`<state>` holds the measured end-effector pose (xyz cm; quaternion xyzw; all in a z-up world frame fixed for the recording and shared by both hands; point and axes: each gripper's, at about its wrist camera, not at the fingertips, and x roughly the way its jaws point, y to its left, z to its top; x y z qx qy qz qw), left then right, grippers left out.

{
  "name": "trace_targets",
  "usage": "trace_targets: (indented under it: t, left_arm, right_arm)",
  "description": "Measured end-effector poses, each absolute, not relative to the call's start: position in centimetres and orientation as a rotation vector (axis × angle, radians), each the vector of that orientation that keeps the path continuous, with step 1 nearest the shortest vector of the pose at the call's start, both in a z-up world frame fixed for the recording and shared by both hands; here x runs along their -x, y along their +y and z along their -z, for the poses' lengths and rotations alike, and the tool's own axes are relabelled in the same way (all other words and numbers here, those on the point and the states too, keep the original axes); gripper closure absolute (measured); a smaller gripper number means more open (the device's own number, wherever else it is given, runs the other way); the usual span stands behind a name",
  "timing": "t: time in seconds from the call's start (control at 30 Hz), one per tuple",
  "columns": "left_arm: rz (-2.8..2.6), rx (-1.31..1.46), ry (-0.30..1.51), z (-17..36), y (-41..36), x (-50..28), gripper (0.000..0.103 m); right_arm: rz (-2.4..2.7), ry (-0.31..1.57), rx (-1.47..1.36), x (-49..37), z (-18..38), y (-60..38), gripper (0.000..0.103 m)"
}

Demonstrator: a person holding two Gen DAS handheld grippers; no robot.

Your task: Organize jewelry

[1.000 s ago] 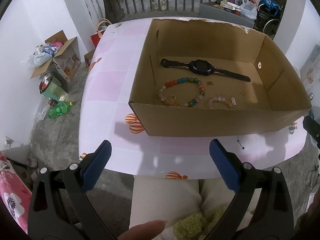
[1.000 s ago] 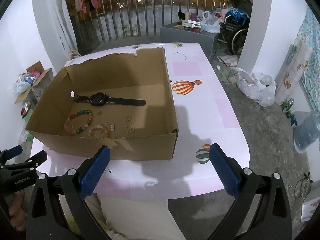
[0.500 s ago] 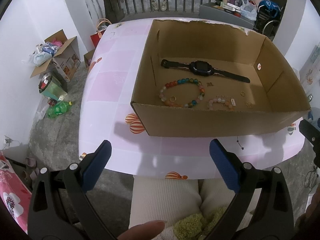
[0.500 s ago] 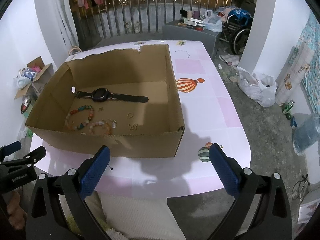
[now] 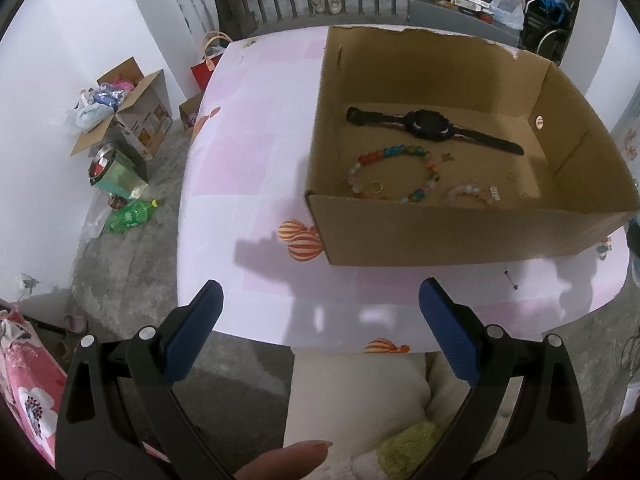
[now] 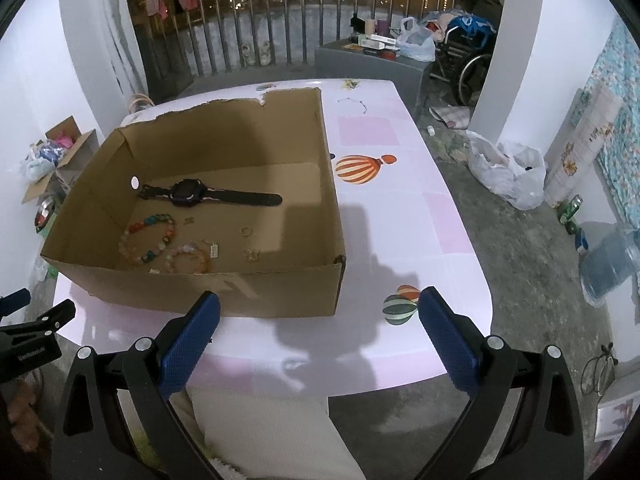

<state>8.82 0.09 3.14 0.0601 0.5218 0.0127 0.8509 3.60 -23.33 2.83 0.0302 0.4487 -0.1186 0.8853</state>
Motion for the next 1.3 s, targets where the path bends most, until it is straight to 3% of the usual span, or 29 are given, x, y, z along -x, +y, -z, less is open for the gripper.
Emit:
trace_targets:
  t: [1.3]
  left_arm:
    - [-0.05,-0.104,1.092,-3.2,1.4,-9.3,0.008]
  right_arm:
    - [0.21,0.955,-0.041,-5.2,-2.7,-21.9,0.007]
